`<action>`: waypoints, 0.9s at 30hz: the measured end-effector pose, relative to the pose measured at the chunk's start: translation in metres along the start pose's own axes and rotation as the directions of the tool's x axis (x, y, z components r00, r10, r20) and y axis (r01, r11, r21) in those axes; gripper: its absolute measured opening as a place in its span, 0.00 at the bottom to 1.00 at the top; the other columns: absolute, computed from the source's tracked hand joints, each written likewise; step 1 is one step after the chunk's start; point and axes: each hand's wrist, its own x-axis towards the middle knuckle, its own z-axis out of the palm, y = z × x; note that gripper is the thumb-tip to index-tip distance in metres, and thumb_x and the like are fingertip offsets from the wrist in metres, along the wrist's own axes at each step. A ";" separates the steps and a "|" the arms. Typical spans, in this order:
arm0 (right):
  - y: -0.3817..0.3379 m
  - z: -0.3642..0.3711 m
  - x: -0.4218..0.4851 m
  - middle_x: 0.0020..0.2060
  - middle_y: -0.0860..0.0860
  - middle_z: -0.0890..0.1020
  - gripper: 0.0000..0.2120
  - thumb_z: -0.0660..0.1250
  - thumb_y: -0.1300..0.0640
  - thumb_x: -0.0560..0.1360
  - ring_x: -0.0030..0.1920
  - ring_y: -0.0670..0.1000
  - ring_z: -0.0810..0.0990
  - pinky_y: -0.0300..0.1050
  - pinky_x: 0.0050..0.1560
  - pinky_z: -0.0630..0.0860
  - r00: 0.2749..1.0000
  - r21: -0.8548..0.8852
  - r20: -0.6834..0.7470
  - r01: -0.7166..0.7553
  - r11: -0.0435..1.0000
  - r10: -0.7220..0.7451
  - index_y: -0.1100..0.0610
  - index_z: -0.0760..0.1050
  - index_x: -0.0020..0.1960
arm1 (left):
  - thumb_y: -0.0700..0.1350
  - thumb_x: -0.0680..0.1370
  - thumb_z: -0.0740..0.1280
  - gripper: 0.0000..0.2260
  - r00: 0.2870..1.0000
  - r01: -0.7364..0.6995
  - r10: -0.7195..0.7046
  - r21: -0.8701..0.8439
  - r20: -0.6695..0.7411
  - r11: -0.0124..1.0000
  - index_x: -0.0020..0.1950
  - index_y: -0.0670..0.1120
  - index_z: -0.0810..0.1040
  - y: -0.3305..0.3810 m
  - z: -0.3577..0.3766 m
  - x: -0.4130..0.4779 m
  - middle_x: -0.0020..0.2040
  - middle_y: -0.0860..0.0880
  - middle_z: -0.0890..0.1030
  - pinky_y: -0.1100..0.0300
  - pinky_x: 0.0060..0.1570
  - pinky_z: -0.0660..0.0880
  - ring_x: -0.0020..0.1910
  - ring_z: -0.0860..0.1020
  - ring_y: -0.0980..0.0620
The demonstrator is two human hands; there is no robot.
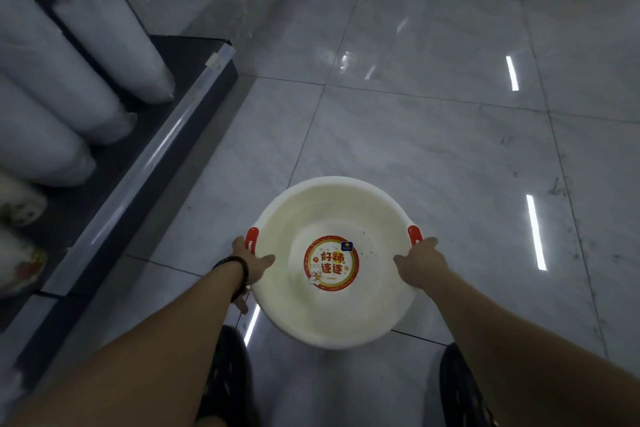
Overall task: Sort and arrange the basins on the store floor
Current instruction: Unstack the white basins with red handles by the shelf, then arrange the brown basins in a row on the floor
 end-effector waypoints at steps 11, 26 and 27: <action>-0.113 0.016 -0.219 0.58 0.56 0.83 0.18 0.63 0.48 0.82 0.52 0.55 0.80 0.46 0.52 0.75 0.694 -0.291 0.206 0.717 0.633 -0.690 0.58 0.76 0.65 | 0.60 0.82 0.62 0.27 0.990 -0.139 0.112 0.588 0.082 0.797 0.77 0.49 0.68 0.009 -0.144 -0.207 0.67 0.47 0.77 0.48 0.58 0.80 0.56 0.81 0.46; -0.121 0.109 -0.649 0.44 0.52 0.87 0.10 0.68 0.48 0.79 0.46 0.53 0.84 0.45 0.47 0.79 -0.060 -0.015 0.521 0.997 -0.080 -0.851 0.52 0.85 0.52 | 0.50 0.81 0.67 0.07 0.709 -0.107 0.159 0.118 -0.687 0.987 0.56 0.53 0.83 -0.369 -0.270 -0.514 0.50 0.55 0.83 0.60 0.53 0.77 0.49 0.80 0.55; -0.110 0.125 -0.672 0.45 0.51 0.86 0.10 0.68 0.48 0.79 0.47 0.53 0.84 0.45 0.47 0.79 -0.113 0.009 0.559 0.991 -0.131 -0.821 0.52 0.85 0.52 | 0.50 0.81 0.66 0.08 0.704 -0.085 0.098 0.053 -0.703 0.995 0.56 0.53 0.83 -0.396 -0.263 -0.530 0.51 0.55 0.84 0.62 0.52 0.76 0.49 0.80 0.56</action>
